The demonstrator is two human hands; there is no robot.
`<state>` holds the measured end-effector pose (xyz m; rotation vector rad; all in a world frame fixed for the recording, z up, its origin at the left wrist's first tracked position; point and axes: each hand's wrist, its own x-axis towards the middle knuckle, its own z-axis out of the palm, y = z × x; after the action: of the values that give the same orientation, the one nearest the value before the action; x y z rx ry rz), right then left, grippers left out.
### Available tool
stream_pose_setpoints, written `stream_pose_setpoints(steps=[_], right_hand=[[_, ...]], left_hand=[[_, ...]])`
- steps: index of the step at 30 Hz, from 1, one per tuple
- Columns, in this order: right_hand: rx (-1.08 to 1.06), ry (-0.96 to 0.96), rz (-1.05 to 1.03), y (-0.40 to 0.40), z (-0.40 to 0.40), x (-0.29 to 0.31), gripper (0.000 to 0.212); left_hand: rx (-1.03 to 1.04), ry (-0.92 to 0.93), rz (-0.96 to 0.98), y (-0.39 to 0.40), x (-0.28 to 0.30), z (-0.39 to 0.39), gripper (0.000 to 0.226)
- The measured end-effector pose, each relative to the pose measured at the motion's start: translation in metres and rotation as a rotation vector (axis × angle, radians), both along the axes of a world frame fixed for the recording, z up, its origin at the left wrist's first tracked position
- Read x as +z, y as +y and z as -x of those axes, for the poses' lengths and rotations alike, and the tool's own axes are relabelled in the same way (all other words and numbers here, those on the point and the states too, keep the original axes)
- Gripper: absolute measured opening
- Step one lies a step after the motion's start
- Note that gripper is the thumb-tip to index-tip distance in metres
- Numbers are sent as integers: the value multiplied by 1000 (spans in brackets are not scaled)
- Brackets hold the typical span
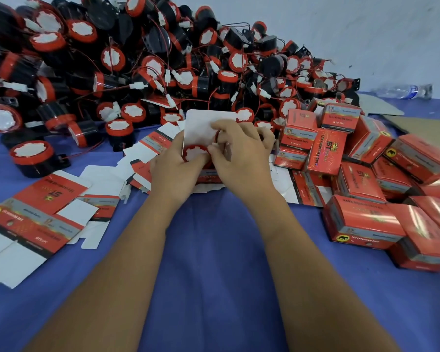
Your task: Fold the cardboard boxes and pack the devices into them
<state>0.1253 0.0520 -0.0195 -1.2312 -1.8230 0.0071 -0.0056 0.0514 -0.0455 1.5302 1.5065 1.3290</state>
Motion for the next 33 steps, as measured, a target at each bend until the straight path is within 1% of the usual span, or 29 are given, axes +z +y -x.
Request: stream_pose_setpoints(steps=[2, 4, 6, 7, 9, 10, 12, 14, 16, 18, 23, 24, 25, 26, 27, 28, 30, 31, 33], right_hand=[[-32, -64, -66, 1, -2, -5, 23], [-84, -110, -133, 1, -2, -7, 13], [-136, -140, -177, 3, -2, -8, 7], [-146, -140, -178, 5, -3, -9, 10], [-119, -87, -124, 7, -3, -10, 29], [-90, -29, -91, 8, -3, -10, 37], [-42, 117, -35, 9, -2, -9, 42], [5, 237, 56, 9, -2, -10, 38], [58, 302, 128, 9, -4, -13, 31], [84, 300, 111, 9, -5, -15, 21], [136, 199, 85, 8, 5, -21, 12], [161, 222, 111, 7, 5, -21, 8], [190, 283, 162, 6, 4, -19, 9], [215, 360, 216, 6, 3, -17, 17], [225, 425, 257, 5, 1, -16, 25], [210, 451, 279, 5, -1, -15, 29], [151, 412, 295, 5, -3, -15, 25], [127, 380, 296, 6, -3, -15, 19], [118, 353, 291, 6, -2, -15, 14]], left_hand=[[4, -14, -12, -1, 0, -1, 60], [33, -21, -26, -1, 0, -1, 66], [67, -33, -31, 0, 0, 0, 65], [80, -33, -31, 1, -1, 0, 63], [98, -29, -33, 1, -1, -1, 58], [103, -30, -36, 0, -1, -1, 56], [114, -32, -39, 0, -1, -2, 56], [123, -25, -36, 1, -1, -1, 58], [127, -18, -32, 0, -1, -1, 57], [131, -3, -28, 0, 0, -2, 53], [113, 27, -69, -2, 0, -2, 46], [108, 27, -73, -2, 0, -2, 41], [101, 35, -72, -1, -1, -2, 35], [91, 38, -56, -3, 1, -3, 30], [74, 11, -31, -4, 4, -4, 28], [62, -74, 5, -6, 8, -6, 34], [64, -349, 82, -7, 13, -8, 50], [70, -453, 119, -7, 14, -7, 52], [-4, -535, 124, -6, 15, -3, 47]])
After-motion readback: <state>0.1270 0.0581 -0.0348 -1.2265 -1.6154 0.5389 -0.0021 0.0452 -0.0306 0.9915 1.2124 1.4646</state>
